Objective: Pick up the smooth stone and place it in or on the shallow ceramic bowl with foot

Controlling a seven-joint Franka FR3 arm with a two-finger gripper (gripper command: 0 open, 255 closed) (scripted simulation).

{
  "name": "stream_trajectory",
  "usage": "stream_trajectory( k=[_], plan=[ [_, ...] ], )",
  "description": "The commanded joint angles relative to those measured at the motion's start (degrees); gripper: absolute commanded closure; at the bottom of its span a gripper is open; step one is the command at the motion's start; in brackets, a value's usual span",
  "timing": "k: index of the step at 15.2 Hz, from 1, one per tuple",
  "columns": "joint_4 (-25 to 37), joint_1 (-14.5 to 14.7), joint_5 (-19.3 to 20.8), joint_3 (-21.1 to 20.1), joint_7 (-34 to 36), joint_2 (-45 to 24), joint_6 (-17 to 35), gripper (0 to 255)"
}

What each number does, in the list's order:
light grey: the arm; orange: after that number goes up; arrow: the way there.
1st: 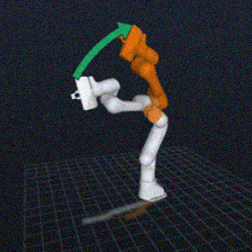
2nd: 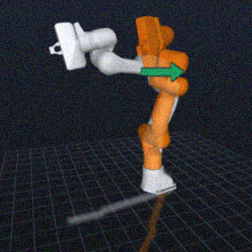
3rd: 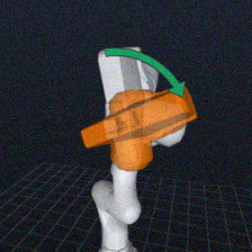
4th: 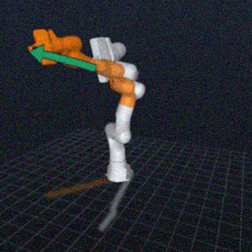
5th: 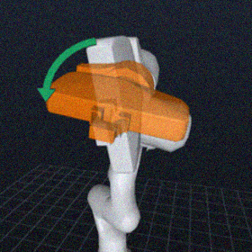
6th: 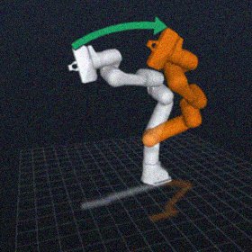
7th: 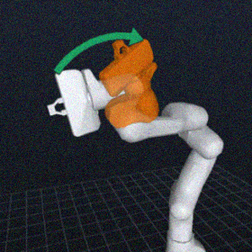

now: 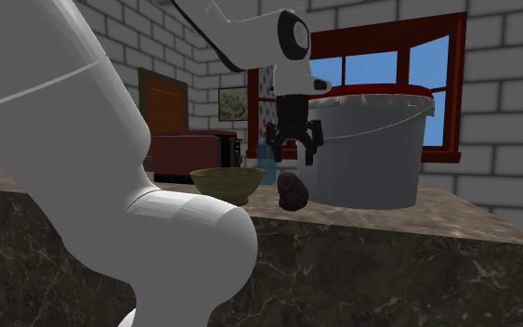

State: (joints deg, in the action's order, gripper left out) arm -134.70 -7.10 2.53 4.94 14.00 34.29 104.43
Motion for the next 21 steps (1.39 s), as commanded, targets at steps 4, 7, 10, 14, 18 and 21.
stream_trajectory(
  k=[4,7,10,14,18,21],
  plan=[
    [-3.79,-0.43,0.00,0.65,0.20,-1.61,2.76,0],
    [-3.79,-0.49,-0.03,0.60,0.17,-1.61,2.76,0],
    [-3.79,-0.57,-0.07,0.53,0.14,-1.62,2.76,0],
    [-3.96,-0.75,0.09,0.92,-0.24,-2.14,3.47,255],
    [-5.32,0.03,-0.61,-1.07,2.12,-0.88,3.53,255],
    [-4.17,-0.41,-0.32,-0.57,2.00,1.48,8.14,0]
  ],
)
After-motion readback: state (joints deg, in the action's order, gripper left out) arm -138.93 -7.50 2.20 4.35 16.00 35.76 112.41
